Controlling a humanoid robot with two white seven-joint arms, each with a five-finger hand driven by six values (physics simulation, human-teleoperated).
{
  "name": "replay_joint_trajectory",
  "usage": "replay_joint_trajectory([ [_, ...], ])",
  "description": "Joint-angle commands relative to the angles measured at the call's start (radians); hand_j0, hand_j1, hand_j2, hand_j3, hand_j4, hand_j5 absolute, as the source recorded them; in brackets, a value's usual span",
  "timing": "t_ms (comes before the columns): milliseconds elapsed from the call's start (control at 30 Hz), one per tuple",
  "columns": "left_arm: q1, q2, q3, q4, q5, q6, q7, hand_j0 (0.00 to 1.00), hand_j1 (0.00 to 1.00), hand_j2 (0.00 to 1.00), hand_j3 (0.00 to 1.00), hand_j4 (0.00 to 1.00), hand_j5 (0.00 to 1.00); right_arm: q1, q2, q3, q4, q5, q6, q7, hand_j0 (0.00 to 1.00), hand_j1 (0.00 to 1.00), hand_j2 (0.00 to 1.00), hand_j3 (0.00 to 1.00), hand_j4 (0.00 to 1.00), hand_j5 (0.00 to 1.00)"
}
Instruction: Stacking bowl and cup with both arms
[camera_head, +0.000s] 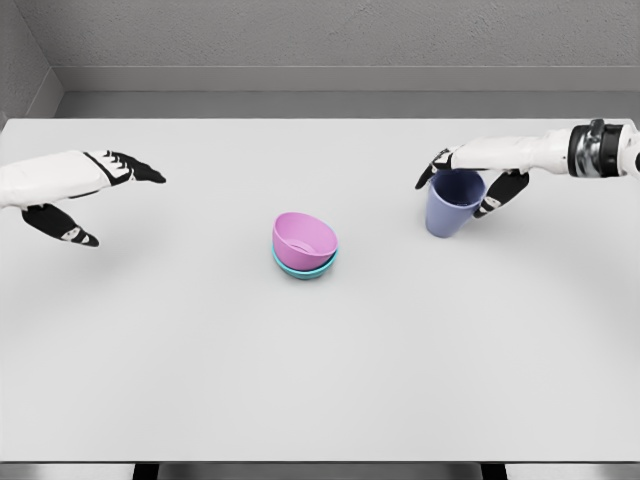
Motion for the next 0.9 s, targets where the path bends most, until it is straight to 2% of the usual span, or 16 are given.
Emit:
replay_joint_trajectory([
  [0, 0.001, 0.001, 0.000, 0.000, 0.006, 0.003, 0.000, 1.00, 1.00, 1.00, 1.00, 1.00, 1.00, 0.000, -0.001, 0.001, -0.001, 0.004, -0.001, 0.001, 0.77, 0.77, 0.77, 0.77, 0.77, 0.77],
  [300, 0.000, -0.005, 0.000, 0.003, 0.006, 0.003, 0.000, 1.00, 1.00, 1.00, 1.00, 1.00, 1.00, 0.000, -0.001, 0.001, -0.002, 0.004, -0.001, 0.001, 0.77, 0.77, 0.77, 0.77, 0.77, 0.77],
  [867, -0.002, -0.023, -0.001, 0.004, 0.003, 0.003, 0.000, 1.00, 1.00, 1.00, 1.00, 1.00, 1.00, -0.021, -0.002, 0.003, -0.016, 0.005, -0.001, 0.001, 0.70, 0.70, 0.70, 0.70, 0.70, 0.70],
])
